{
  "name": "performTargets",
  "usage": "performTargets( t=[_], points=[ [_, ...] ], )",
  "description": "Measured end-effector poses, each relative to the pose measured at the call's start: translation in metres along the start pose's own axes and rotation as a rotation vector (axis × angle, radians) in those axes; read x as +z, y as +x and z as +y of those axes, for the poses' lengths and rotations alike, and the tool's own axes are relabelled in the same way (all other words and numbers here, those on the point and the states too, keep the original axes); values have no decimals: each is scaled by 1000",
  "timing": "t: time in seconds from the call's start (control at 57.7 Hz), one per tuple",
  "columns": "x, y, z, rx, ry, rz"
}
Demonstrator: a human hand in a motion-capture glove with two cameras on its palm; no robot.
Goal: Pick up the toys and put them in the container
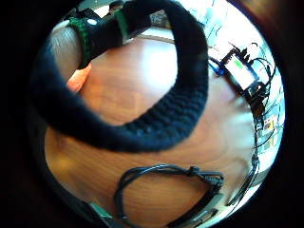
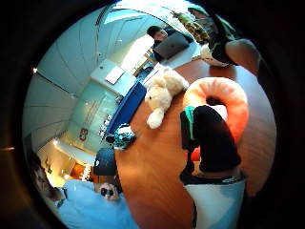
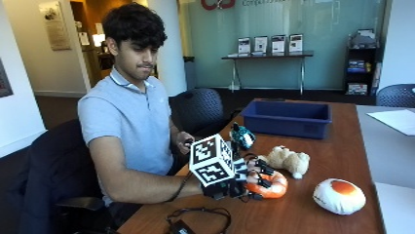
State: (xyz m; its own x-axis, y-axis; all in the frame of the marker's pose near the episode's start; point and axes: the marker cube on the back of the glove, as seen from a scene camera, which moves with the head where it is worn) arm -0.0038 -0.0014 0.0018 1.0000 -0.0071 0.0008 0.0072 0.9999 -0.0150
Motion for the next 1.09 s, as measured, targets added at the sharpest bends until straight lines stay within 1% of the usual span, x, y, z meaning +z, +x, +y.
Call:
performTargets(
  t=[0.069,0.225,0.399,0.485,0.624,0.78,0.832,0.884,0.988,1.092],
  points=[
    [4,-9,-6,-6,-55,-2],
    [27,-30,-27,22,-299,60],
    [54,-27,-37,59,-387,170],
    [61,-27,-38,76,-372,181],
    [58,-33,-48,47,-279,199],
    [38,-39,-64,74,-167,86],
    [30,-59,-73,59,-131,37],
    [23,-93,-86,9,-111,9],
    [10,-181,-119,-140,-98,-6],
    [18,-274,-147,-311,-131,10]
  ],
)
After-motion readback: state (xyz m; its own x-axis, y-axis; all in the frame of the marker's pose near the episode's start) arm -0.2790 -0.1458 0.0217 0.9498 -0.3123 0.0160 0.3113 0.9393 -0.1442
